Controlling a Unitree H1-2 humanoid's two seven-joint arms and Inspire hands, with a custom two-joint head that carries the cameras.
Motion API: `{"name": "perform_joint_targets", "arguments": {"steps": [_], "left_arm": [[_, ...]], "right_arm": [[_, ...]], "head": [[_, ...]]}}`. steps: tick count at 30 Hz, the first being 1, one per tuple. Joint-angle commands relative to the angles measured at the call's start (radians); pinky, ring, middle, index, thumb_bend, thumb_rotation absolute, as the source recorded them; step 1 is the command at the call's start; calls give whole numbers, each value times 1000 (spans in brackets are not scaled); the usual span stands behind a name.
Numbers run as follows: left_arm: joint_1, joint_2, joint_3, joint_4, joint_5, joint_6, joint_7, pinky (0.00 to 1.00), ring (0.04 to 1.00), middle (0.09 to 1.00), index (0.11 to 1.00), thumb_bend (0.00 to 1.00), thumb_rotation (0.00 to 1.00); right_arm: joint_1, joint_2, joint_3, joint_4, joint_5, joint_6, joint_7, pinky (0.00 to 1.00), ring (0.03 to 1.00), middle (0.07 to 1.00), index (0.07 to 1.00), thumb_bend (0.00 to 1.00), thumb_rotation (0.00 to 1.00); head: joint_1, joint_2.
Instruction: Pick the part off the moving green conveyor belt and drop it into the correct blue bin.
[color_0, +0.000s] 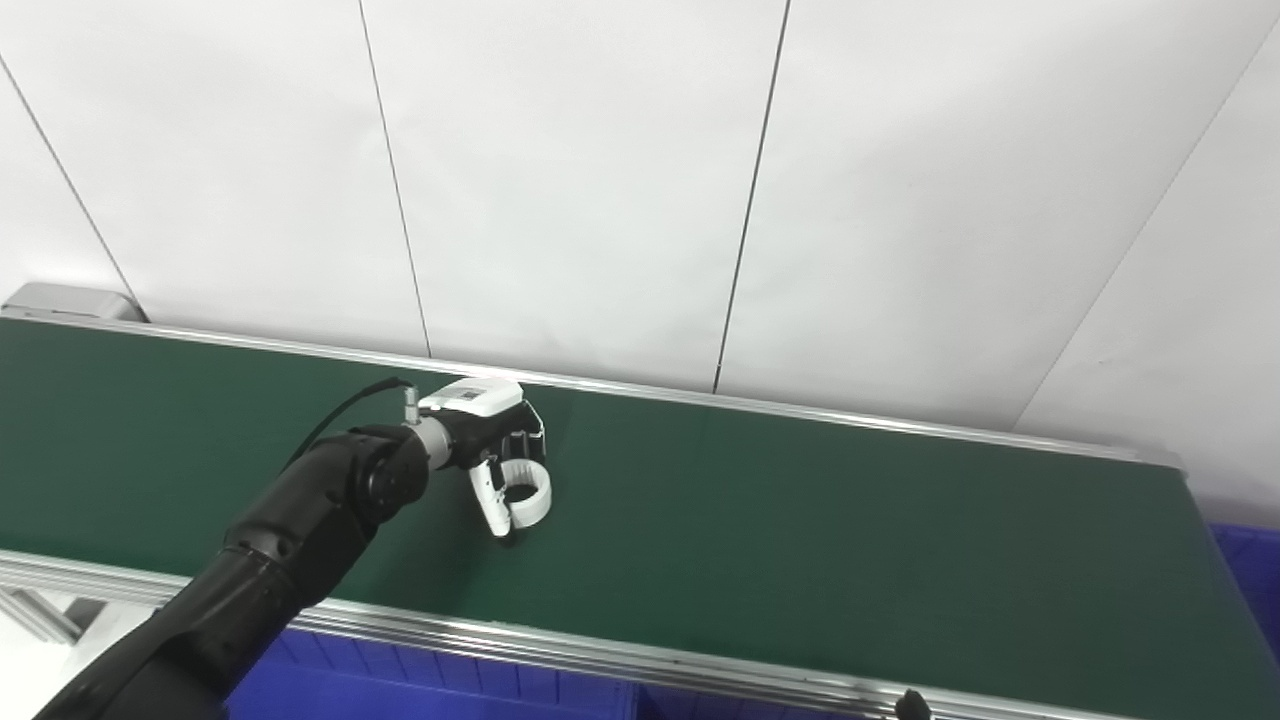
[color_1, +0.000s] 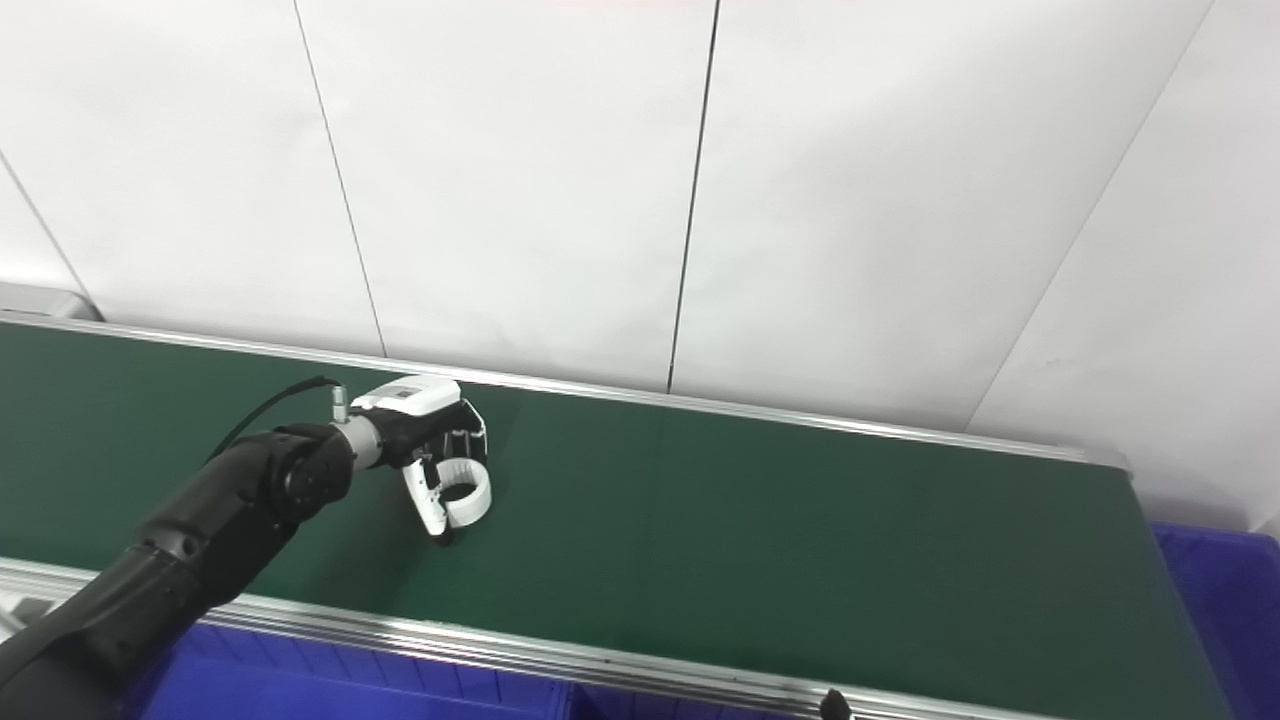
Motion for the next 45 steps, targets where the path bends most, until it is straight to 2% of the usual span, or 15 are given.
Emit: {"name": "perform_joint_targets", "arguments": {"steps": [1, 9, 12, 14, 15, 18, 21, 23, 27, 31, 34, 37, 38, 41, 45], "left_arm": [[13, 3, -18, -5, -23, 4, -79, 251, 315, 447, 498, 524, 0], [-8, 27, -44, -77, -17, -15, -73, 181, 264, 474, 486, 527, 0], [-1, 52, -33, -187, -16, 0, -90, 241, 332, 447, 495, 526, 0], [13, 72, -20, -284, -11, 11, -107, 229, 319, 428, 501, 524, 0], [20, 80, -14, -323, -8, 14, -112, 190, 272, 458, 490, 526, 0], [78, 125, 21, -535, 27, 47, -125, 120, 184, 469, 485, 527, 0], [124, 151, 49, -675, 46, 72, -148, 117, 182, 470, 485, 527, 0], [177, 167, 74, -785, 64, 92, -153, 167, 237, 472, 485, 526, 0], [344, 172, 116, -980, 124, 110, -128, 148, 210, 471, 484, 526, 0], [506, 157, 137, -1086, 211, 135, -124, 140, 199, 472, 485, 526, 0], [633, 150, 157, -1120, 256, 135, -107, 251, 329, 470, 497, 523, 0], [747, 134, 181, -1109, 292, 105, -36, 199, 263, 428, 511, 520, 0], [775, 129, 186, -1101, 305, 98, -19, 186, 242, 456, 497, 523, 0], [869, 111, 198, -1054, 350, 81, 75, 178, 228, 423, 514, 520, 0], [916, 85, 200, -971, 396, 77, 151, 191, 231, 471, 490, 525, 0]], "right_arm": [[8, 6, 4, -34, -2, -13, 6, 929, 970, 1000, 1000, 802, 1000], [6, 2, -2, -33, -4, -16, 5, 916, 961, 1000, 1000, 797, 1000], [8, 2, -3, -47, 12, -5, 7, 912, 957, 1000, 1000, 797, 998], [10, 1, -5, -58, 18, 2, 8, 906, 953, 1000, 1000, 797, 990], [11, 0, -6, -63, 19, 5, 8, 901, 949, 1000, 1000, 799, 986], [15, -7, -11, -89, 25, 31, 8, 895, 946, 1000, 1000, 802, 981], [14, -17, -14, -110, 28, 50, 12, 891, 949, 1000, 1000, 804, 978], [13, -22, -17, -126, 27, 66, 12, 878, 944, 1000, 1000, 805, 978], [6, -34, -23, -160, 57, 106, 18, 879, 946, 1000, 1000, 812, 957], [-2, -43, -30, -173, 73, 130, 23, 893, 952, 1000, 991, 822, 951], [-9, -44, -33, -164, 81, 131, 26, 898, 952, 1000, 990, 827, 941], [-11, -45, -33, -160, 75, 133, 27, 900, 950, 1000, 994, 836, 944], [-11, -44, -33, -160, 75, 134, 27, 894, 948, 1000, 997, 835, 943], [-6, -41, -31, -161, 77, 137, 28, 884, 941, 1000, 999, 830, 935], [-6, -35, -27, -155, 70, 129, 27, 875, 948, 1000, 993, 820, 929]], "head": [[1, 1], [13, 14], [26, 37], [34, 52], [34, 52], [48, 82], [58, 111], [64, 119], [80, 151], [87, 152], [87, 142], [71, 132], [71, 132], [58, 130], [50, 122]]}}
